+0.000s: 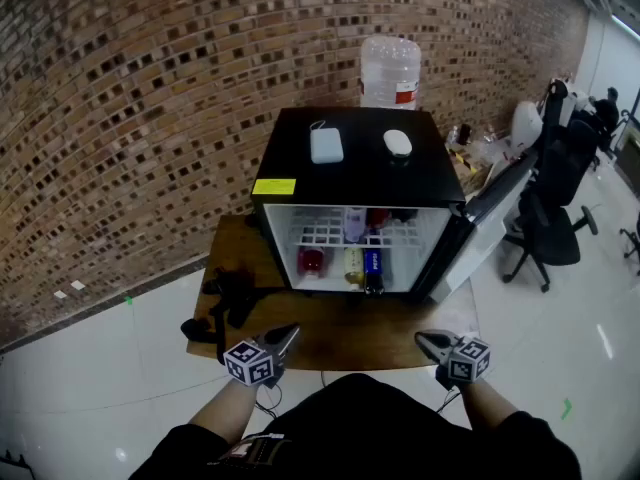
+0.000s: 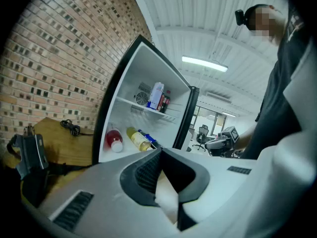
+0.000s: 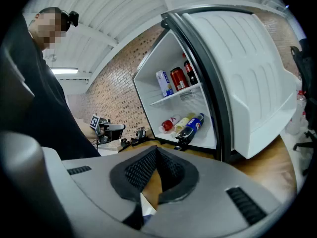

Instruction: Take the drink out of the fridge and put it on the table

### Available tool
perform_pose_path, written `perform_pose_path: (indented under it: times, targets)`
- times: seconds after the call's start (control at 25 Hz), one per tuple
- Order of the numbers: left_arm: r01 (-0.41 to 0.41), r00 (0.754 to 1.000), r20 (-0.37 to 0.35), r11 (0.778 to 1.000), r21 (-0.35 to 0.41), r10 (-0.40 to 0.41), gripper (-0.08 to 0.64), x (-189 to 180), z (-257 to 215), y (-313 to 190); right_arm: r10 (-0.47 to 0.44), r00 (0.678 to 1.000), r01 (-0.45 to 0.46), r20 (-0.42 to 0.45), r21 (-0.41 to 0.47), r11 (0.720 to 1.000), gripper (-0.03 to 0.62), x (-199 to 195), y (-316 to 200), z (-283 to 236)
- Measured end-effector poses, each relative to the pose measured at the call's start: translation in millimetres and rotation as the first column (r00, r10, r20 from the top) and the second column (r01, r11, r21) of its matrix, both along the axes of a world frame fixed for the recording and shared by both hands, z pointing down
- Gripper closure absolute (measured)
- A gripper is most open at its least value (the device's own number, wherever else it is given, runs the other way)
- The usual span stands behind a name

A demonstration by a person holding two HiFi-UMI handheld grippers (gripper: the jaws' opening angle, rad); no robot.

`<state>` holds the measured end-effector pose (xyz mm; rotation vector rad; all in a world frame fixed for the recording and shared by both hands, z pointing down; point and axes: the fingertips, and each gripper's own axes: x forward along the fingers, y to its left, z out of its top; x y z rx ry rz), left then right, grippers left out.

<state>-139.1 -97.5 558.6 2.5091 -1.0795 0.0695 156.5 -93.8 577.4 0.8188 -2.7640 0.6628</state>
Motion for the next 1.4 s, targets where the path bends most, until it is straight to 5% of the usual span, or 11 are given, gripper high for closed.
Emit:
perform_pose_path:
  times: [0.24,0.64,0.92,1.24,1.4]
  targets:
    - [-0.010,1.000,0.028,0.994,0.106,0.007,0.549,25.0,-49.5,-68.1,0.023,0.997,-0.016,-0.075,0.087,0.996,0.589,-0.6,-0.6,-9.0]
    - [-0.007,0.995,0.100,0.979,0.203,-0.013,0.282,76.2,-117.7,-176.2,0.054,0.994,-0.044,-0.098,0.102,0.994,0.569,17.8,14.3,-19.0]
    - [-0.004,0.991,0.129,0.978,0.209,-0.024,0.201,108.8,-145.4,-226.7,0.098,0.990,-0.089,-0.100,0.088,0.992,0.569,40.0,26.2,-16.2]
    - [-0.019,0.972,0.234,0.973,0.229,-0.036,0.196,138.4,-160.9,-255.2,0.137,0.985,-0.130,-0.104,0.079,0.988,0.569,63.6,32.2,-7.2]
    - [-0.009,0.965,0.256,0.966,0.257,-0.060,0.300,138.2,-167.5,-260.4,0.130,0.987,-0.123,-0.097,0.071,0.990,0.569,60.8,31.5,-3.5]
